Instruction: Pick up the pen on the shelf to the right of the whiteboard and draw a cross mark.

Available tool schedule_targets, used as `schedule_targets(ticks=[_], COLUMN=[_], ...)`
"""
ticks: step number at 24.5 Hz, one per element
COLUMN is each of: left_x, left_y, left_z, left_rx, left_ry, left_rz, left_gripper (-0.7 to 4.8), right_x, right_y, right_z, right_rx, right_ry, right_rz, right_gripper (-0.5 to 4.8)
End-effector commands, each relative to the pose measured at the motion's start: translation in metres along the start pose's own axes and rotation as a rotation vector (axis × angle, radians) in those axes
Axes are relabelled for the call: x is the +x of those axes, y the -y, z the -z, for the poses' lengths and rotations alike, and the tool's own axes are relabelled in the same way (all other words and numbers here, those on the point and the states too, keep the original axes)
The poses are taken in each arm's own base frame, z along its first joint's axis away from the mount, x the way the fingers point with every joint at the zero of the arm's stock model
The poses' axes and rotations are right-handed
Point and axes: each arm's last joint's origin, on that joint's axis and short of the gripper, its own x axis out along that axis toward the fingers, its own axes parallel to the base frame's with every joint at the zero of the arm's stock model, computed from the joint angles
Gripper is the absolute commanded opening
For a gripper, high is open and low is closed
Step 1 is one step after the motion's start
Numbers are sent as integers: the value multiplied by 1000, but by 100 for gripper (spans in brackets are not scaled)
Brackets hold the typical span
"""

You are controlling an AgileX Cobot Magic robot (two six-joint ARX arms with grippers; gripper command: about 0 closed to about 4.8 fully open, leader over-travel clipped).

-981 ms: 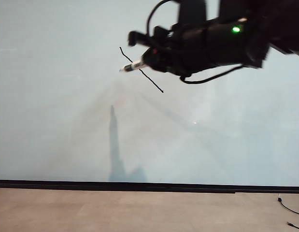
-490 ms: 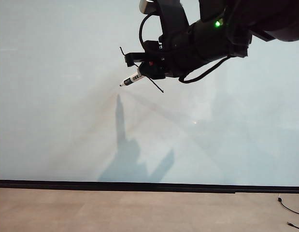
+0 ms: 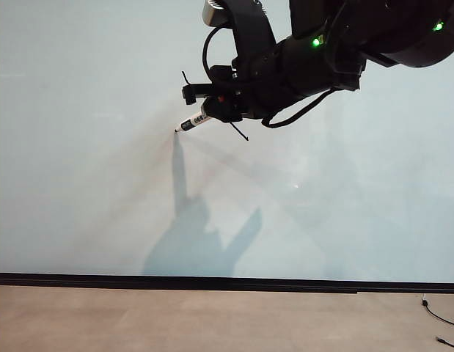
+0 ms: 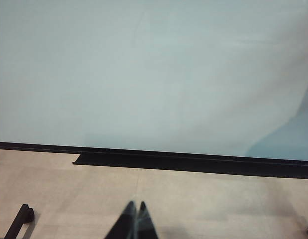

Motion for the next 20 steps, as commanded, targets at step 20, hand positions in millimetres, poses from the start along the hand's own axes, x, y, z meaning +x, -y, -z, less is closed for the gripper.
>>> schedule_targets(ticks=[20], left_x=[0], left_y=[0], left_z=[-2], left_rx=[4], left_ry=[11], left_rz=[4], left_gripper=[-4], right_x=[-5], right_y=[7], right_z=[-12], right_rx=[-26], right_ry=[18], right_rz=[88], right_gripper=[-4])
